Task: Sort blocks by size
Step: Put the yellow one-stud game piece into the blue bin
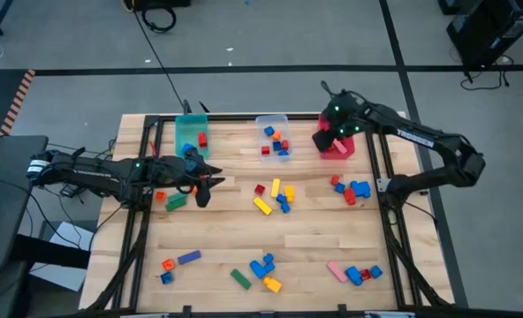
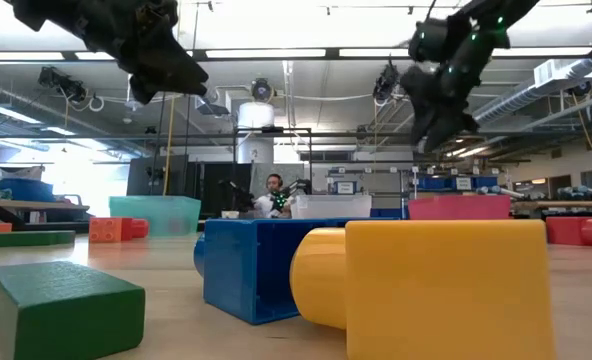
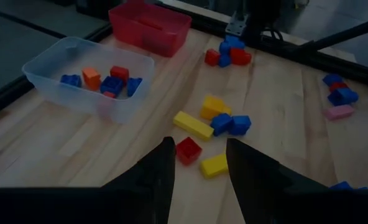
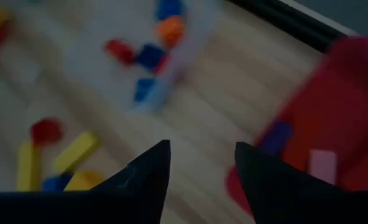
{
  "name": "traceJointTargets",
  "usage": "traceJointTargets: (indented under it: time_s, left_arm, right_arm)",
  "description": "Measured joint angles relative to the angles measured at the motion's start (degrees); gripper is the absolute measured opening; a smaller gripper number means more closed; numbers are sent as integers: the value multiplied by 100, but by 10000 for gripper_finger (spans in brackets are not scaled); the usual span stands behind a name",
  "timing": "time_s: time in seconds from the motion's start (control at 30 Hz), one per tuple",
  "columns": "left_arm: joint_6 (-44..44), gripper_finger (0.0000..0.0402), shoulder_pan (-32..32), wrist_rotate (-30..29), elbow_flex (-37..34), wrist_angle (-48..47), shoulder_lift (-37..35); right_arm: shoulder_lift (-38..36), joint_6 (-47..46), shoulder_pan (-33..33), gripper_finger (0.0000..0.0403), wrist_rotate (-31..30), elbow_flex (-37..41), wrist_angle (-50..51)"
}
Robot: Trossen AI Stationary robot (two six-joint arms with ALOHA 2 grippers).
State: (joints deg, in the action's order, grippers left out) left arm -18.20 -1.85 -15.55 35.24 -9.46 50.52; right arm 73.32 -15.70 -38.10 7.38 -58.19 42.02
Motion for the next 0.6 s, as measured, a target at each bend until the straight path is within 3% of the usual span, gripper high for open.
traceJointTargets:
  time_s: [0.3,0.6]
  left_arm:
    - [107,151,0,0,0,85,4]
    - [106,151,0,0,0,95,4]
  right_arm:
    - [173,530,1243,214,-156,0,2]
    - [1062,1568,2222,299,-173,0,-64]
